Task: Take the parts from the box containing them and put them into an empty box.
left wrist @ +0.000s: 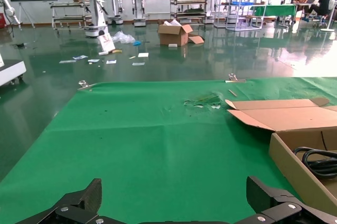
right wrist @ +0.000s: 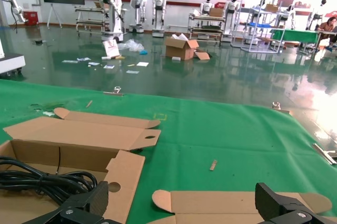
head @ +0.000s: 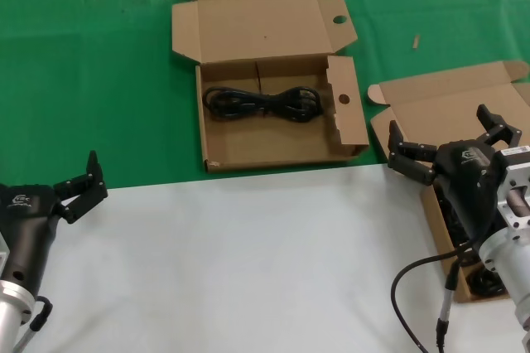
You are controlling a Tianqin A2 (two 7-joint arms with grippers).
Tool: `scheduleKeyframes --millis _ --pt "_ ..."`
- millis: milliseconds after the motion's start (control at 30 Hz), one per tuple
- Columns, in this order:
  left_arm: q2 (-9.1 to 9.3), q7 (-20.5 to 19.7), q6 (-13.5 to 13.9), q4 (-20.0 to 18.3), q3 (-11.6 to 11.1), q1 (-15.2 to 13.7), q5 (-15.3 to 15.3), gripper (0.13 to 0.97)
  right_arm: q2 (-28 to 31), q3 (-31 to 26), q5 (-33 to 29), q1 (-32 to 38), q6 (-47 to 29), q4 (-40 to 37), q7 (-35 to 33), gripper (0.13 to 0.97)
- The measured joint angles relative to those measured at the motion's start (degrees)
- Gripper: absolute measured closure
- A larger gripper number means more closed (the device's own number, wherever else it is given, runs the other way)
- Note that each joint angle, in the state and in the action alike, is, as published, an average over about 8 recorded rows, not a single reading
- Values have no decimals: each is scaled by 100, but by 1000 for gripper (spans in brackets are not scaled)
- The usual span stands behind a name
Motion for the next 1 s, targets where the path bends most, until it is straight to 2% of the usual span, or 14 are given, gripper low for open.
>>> scheduleKeyframes --millis 1000 --pt "0 0 0 0 0 0 0 132 0 0 0 0 0 0 0 129"
